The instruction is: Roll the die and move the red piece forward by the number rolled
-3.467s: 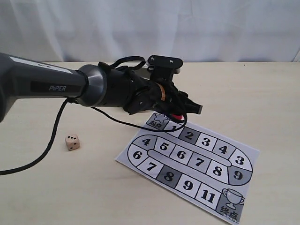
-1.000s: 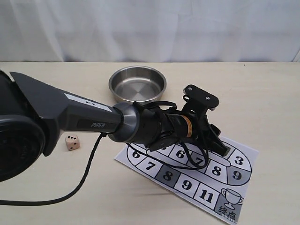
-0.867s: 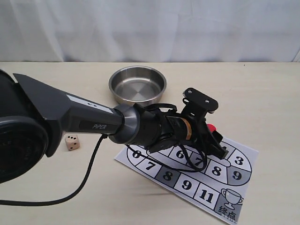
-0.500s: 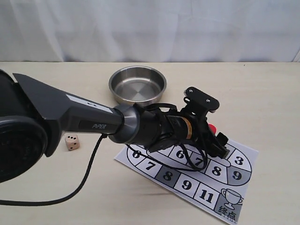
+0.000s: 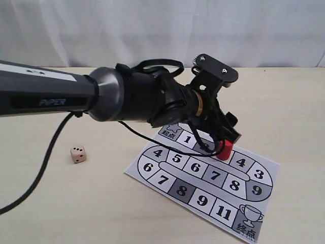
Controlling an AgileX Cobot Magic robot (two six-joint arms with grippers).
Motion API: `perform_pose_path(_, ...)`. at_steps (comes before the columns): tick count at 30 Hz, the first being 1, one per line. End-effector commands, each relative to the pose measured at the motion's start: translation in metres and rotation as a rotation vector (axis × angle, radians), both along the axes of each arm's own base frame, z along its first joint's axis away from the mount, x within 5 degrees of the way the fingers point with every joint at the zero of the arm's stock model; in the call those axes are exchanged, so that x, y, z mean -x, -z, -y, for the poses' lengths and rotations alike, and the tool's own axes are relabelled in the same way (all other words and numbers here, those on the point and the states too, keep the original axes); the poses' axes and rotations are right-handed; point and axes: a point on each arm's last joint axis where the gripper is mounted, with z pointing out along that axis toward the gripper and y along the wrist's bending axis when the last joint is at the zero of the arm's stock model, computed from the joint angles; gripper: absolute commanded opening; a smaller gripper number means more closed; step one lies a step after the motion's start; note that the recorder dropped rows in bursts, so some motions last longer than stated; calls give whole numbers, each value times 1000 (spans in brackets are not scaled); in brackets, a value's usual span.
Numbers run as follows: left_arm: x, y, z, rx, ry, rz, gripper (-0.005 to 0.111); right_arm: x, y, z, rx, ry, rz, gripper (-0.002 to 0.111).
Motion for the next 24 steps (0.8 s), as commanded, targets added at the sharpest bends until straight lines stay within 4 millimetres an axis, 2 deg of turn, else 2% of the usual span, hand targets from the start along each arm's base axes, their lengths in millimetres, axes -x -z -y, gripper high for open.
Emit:
perform_pose_path(1,3,-22,-19,-104,-64,-23,45,0,0,0,2,3,8,4)
perform_pose_path(5,-1,-23,-40,-243,-142,-63,11,0,0,0,2,3,8,4)
perform_pose_path(7,-7,-21,-53,-296,-196,-100,-1,0,0,0,2,3,8,4)
perform_pose_path(18,-38,11,-146,-370,-492,-333,0,0,0,0,2,3,8,4)
perform_pose_path(24,-49,11,-199,-344,-595,-433,0,0,0,0,2,3,8,4)
